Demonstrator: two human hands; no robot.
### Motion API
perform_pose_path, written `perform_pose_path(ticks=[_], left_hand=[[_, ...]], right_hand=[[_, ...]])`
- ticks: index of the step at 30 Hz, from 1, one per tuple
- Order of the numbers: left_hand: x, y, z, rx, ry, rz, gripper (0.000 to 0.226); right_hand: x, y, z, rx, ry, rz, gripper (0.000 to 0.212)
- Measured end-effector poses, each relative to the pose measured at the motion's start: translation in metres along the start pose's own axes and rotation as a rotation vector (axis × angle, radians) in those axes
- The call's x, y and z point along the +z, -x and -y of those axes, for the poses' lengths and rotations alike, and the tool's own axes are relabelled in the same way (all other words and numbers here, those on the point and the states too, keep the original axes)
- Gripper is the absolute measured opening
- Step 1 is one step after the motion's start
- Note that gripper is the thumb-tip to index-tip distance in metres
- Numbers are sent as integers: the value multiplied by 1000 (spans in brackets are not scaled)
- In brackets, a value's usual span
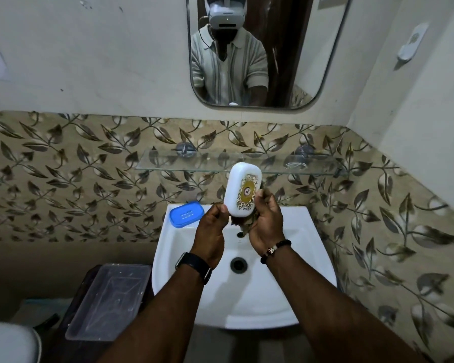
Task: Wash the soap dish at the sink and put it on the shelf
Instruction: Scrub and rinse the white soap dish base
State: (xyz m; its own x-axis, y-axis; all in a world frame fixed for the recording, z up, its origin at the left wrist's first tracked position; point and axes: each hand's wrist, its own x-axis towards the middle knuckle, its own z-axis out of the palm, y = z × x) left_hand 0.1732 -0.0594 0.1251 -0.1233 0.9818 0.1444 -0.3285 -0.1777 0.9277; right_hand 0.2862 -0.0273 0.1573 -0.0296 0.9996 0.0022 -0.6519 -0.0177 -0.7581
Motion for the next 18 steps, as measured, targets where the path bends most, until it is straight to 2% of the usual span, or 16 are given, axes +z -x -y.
perform_pose_path(ticks=[3,5,7,10,12,15,17,18], left_hand=[[-7,-1,-4,-11,-16,-8,19],[-15,-8,-14,3,65,-67,30],[-27,-17,-27,9,44,-65,24],[-43,-25,-38,-80,-226,91,14],[-48,-26,-38,-143,-257,171,14],[-40,-23,-29,-162,-140,126,16],[-34,-19,-20,-161,-55,68,13],[-31,-17,-16,-157,-25,40,12]], right_hand=[[-9,-6,9,-74,279,77,11],[-19,-12,16,-154,578,215,16],[-27,-18,23,-202,793,368,18],[-36,-28,34,-312,1052,462,15],[-39,-33,37,-469,1224,474,16],[-35,-33,29,-696,1278,334,15],[-31,-29,15,-700,1238,74,14],[-29,-26,7,-640,1190,-68,16]])
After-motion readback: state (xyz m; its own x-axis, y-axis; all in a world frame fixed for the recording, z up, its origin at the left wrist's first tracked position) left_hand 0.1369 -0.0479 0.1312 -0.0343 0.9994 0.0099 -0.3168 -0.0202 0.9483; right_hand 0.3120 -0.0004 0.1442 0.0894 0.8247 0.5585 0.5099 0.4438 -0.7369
